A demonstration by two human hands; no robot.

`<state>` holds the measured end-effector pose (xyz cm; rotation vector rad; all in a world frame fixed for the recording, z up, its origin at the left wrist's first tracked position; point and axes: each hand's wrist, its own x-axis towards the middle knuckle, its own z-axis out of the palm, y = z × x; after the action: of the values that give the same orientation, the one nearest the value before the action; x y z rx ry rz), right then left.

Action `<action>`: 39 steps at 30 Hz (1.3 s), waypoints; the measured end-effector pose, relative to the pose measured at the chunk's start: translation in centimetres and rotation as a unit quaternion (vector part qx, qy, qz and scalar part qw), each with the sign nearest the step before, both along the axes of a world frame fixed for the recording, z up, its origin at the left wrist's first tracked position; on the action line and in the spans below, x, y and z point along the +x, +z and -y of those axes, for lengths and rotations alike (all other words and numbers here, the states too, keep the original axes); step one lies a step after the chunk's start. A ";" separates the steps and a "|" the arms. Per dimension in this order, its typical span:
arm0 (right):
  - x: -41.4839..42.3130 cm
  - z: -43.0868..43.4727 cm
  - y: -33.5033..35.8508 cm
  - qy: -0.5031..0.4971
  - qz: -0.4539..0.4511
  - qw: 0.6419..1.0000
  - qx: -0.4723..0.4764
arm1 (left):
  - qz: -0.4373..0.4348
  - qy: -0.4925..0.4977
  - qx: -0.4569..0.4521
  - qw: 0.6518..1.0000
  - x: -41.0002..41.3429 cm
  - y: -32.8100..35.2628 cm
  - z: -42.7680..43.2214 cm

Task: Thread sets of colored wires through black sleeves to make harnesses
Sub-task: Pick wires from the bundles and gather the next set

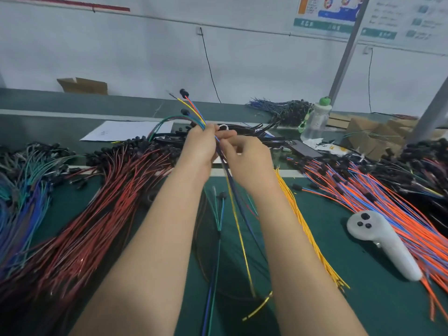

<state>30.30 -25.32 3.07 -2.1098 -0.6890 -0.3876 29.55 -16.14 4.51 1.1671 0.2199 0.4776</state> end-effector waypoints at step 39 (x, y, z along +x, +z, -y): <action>10.4 -2.6 -5.0 0.170 -0.416 0.566 0.691 | -0.170 -0.090 0.357 0.914 5.2 -6.9 -3.8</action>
<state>40.73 -22.72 -1.95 -0.4029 -0.0274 0.2954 34.80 -12.34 -2.39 1.9736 0.2414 0.1807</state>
